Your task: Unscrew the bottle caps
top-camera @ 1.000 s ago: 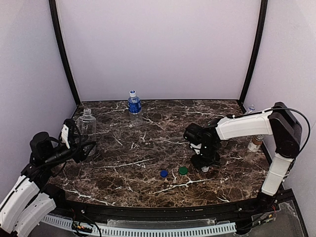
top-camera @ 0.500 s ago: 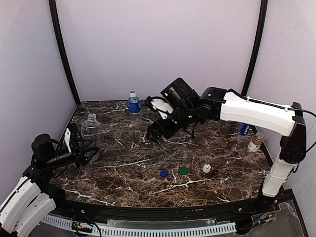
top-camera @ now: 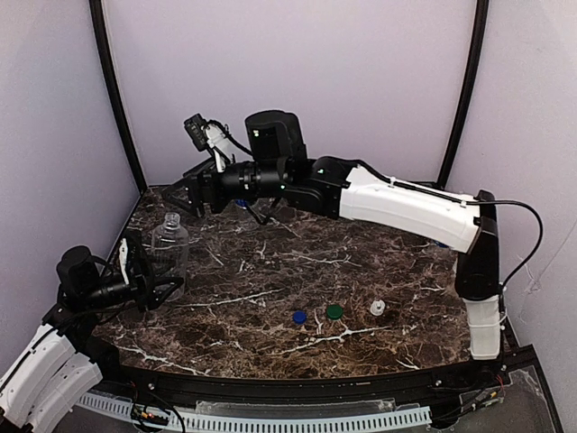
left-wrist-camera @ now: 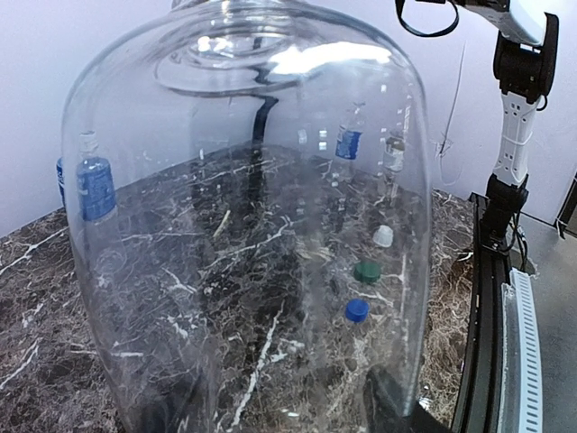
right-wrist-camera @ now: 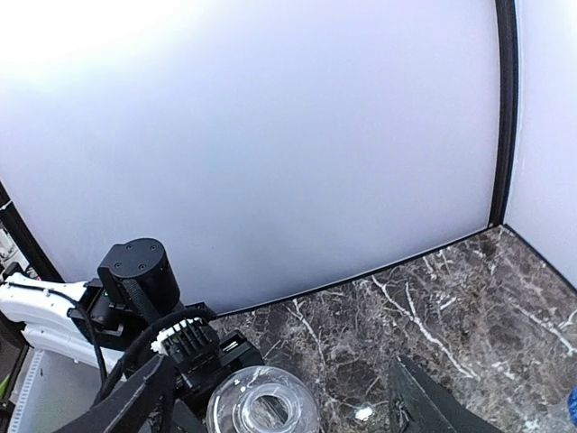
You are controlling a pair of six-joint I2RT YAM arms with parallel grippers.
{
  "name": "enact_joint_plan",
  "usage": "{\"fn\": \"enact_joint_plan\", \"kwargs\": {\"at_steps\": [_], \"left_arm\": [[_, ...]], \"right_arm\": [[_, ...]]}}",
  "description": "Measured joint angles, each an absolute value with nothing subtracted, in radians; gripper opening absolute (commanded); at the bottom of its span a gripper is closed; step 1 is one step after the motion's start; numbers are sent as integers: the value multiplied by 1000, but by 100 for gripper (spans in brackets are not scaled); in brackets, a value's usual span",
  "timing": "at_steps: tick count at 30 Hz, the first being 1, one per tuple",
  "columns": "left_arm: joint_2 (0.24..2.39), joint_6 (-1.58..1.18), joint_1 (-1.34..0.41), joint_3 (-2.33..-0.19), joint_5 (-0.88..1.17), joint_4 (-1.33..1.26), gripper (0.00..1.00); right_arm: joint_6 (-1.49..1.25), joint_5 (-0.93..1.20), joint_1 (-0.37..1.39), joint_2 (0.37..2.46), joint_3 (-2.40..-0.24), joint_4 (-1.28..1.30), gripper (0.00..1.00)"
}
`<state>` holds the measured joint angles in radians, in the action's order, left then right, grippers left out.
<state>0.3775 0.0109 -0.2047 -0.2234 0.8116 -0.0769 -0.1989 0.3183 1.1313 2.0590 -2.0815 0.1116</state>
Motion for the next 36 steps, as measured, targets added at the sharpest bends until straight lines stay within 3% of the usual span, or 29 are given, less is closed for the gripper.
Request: {"fn": "enact_joint_plan", "kwargs": {"at_steps": [11,22,25,26,28,29,30,31,36], "left_arm": [[377,14,-205,-220,815,-82,39],[376,10,-205,-213,813,-79,39],[376,11,-205,-212,812,-77,39],[374,12,-205,-212,811,-77,41],[372,12,-205,-212,810,-76,62],[372,12,-205,-212,810,-76,85],[372,12,-205,-212,809,-76,92],[371,9,-205,-212,803,-75,97],[366,6,-204,-212,780,-84,99]], "right_arm": [[-303,378,1140,2191,-2165,181,57],[-360,426,1140,2213,-2165,186,2],[-353,430,1140,2214,-2166,187,0],[-352,431,1140,2215,-2167,188,0],[-349,432,1140,2214,-2167,189,0],[-347,433,1140,2215,-2167,189,0],[-341,434,1139,2214,-2167,189,0],[-339,440,1138,2214,-2167,189,0],[-322,416,1120,2163,-2075,219,0]]}}
